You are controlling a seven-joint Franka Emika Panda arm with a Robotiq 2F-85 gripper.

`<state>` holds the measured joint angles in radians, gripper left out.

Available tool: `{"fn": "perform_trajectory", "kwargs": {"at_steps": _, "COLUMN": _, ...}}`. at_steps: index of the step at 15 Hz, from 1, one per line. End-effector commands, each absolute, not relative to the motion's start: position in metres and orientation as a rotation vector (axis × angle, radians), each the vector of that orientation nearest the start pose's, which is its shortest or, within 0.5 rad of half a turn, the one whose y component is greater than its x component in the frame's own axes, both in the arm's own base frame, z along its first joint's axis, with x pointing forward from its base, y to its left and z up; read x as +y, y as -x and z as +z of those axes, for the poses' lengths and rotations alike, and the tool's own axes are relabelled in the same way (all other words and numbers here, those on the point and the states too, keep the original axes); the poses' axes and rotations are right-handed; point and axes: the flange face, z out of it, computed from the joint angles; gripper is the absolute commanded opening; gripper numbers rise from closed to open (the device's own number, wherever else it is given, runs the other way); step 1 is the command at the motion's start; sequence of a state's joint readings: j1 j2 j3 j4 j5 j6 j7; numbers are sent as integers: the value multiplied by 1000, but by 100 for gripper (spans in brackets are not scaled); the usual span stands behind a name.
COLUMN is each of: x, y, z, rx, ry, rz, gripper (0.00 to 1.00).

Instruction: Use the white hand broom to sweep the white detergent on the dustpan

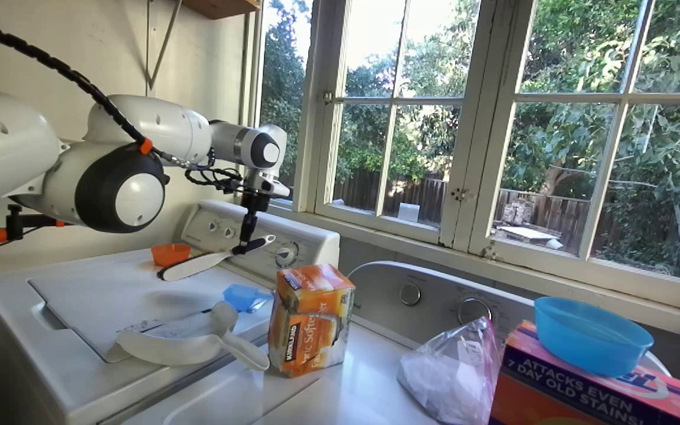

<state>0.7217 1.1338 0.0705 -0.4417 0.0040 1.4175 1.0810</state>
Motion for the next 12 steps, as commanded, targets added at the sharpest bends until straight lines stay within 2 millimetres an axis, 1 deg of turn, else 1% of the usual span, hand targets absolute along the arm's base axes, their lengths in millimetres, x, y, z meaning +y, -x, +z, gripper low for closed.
{"fn": "perform_trajectory", "kwargs": {"at_steps": 1, "x": 546, "y": -567, "z": 331, "rx": 406, "ry": 3072, "rz": 295, "gripper": 7}}
{"fn": "perform_trajectory", "kwargs": {"at_steps": 4, "x": 554, "y": -566, "z": 315, "rx": 332, "ry": 3033, "rz": 335, "gripper": 7}}
{"fn": "perform_trajectory", "kwargs": {"at_steps": 6, "x": 555, "y": -564, "z": 305, "rx": 303, "ry": 3024, "rz": 380, "gripper": 7}}
{"fn": "perform_trajectory", "kwargs": {"at_steps": 9, "x": 555, "y": -561, "z": 294, "rx": 272, "ry": 3021, "rz": 428, "gripper": 7}}
{"fn": "perform_trajectory", "kwargs": {"at_steps": 11, "x": 557, "y": -559, "z": 288, "rx": 213, "ry": 3037, "rz": 430, "gripper": 7}}
{"fn": "perform_trajectory", "kwargs": {"at_steps": 12, "x": 558, "y": -558, "z": 288, "rx": 184, "ry": 3061, "rz": 391, "gripper": 53}}
